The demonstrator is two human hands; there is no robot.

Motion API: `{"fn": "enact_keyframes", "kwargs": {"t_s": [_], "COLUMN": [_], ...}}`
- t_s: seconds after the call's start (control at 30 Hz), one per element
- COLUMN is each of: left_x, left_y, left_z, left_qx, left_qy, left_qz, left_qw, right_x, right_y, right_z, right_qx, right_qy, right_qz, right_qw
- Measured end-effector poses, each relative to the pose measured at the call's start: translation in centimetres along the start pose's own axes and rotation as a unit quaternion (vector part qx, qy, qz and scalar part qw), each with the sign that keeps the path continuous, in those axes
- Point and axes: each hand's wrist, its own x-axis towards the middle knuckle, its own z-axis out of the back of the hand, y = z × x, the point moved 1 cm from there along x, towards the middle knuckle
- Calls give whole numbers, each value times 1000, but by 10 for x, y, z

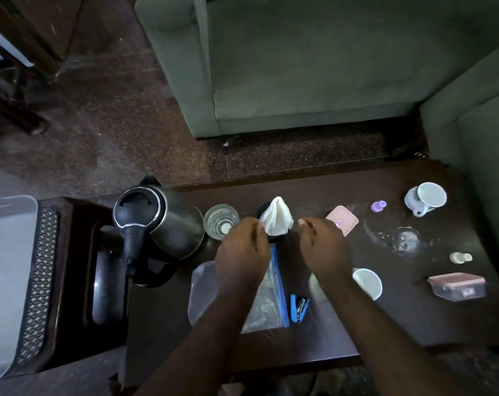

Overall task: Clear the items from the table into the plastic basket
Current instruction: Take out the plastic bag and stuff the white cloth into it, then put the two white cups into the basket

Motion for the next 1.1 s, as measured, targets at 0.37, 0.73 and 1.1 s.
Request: {"fn": "enact_keyframes", "kwargs": {"t_s": [0.37, 0.73, 1.1], "left_x": [-7, -59, -84], "left_y": [-34, -105, -109], "left_z": [-2, -1, -143], "left_qx": [350, 345, 300], "left_qy": [79, 142, 316], "left_qz": [-274, -342, -288], "left_qw": [892, 863, 853], "right_x": [-47, -92, -76], "right_y": [-18, -31, -133], "right_z": [43, 143, 125], "right_qx": [-275, -293, -308], "right_qy": [-14, 40, 1], "right_qz": [68, -40, -68], "right_qw": [959, 954, 949]}}
